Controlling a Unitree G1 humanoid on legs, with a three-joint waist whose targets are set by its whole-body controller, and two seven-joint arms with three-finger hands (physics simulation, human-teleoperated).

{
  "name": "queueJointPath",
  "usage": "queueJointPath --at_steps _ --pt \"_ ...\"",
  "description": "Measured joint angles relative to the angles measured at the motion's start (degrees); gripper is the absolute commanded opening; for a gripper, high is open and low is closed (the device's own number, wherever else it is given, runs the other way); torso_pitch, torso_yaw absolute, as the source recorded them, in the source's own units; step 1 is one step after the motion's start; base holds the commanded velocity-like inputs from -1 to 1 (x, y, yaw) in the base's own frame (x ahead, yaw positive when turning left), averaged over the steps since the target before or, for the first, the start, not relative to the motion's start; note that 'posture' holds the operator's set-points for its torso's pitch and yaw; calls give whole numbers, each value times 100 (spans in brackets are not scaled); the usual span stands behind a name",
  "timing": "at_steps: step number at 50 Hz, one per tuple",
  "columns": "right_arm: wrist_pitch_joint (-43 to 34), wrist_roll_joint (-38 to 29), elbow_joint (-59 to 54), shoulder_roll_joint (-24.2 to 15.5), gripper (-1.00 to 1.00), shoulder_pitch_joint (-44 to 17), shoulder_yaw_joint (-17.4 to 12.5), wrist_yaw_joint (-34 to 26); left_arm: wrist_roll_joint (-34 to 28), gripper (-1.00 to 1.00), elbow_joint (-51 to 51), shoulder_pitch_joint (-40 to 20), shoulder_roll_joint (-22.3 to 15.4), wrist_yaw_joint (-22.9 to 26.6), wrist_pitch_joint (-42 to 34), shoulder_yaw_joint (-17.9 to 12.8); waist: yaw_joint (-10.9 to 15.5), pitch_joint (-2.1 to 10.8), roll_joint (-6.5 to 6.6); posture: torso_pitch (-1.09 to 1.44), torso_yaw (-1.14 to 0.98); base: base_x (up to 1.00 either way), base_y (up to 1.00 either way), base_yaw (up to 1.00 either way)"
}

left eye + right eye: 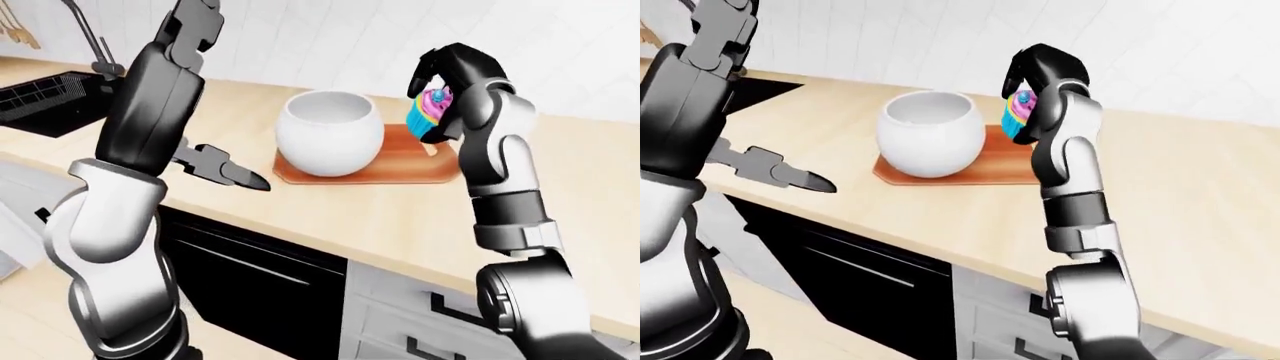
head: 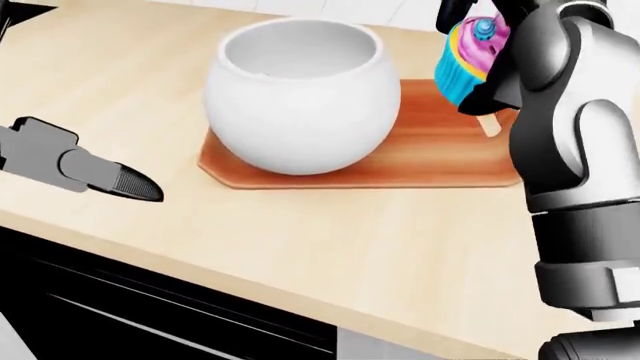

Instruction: Pick up the bowl with cake and place it on the tray. Pick up the cupcake and place it on the tray.

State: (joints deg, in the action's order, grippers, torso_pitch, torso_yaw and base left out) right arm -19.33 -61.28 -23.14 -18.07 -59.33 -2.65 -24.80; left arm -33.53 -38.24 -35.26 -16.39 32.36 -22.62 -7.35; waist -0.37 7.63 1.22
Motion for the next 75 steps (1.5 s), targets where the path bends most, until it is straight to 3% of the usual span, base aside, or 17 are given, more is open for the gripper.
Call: queueJointPath --at_steps 15,28,40,71,74,75 --pt "355 177 -2245 188 -100 -381 164 1984 1 100 -419 45 75 129 -188 92 27 47 -33 -23 0 0 0 0" --pt "596 413 -3197 244 -100 -347 249 2744 -41 100 -540 136 174 117 -194 137 69 61 -61 -23 0 0 0 0" --pt "965 541 -4390 451 -100 -619 374 3985 162 100 -500 422 288 -6 135 118 80 99 -61 -22 0 0 0 0" --pt "1002 628 -4543 439 -100 -665 420 4274 382 100 -510 663 271 -79 380 53 148 -314 -138 -13 0 0 0 0" --pt "1030 638 -4562 442 -38 -678 420 4292 394 100 -552 666 268 -71 364 48 151 -353 -153 -12 0 0 0 0" --pt "1035 644 -4568 445 -25 -682 420 4288 395 100 -569 660 265 -64 348 47 151 -366 -158 -12 0 0 0 0"
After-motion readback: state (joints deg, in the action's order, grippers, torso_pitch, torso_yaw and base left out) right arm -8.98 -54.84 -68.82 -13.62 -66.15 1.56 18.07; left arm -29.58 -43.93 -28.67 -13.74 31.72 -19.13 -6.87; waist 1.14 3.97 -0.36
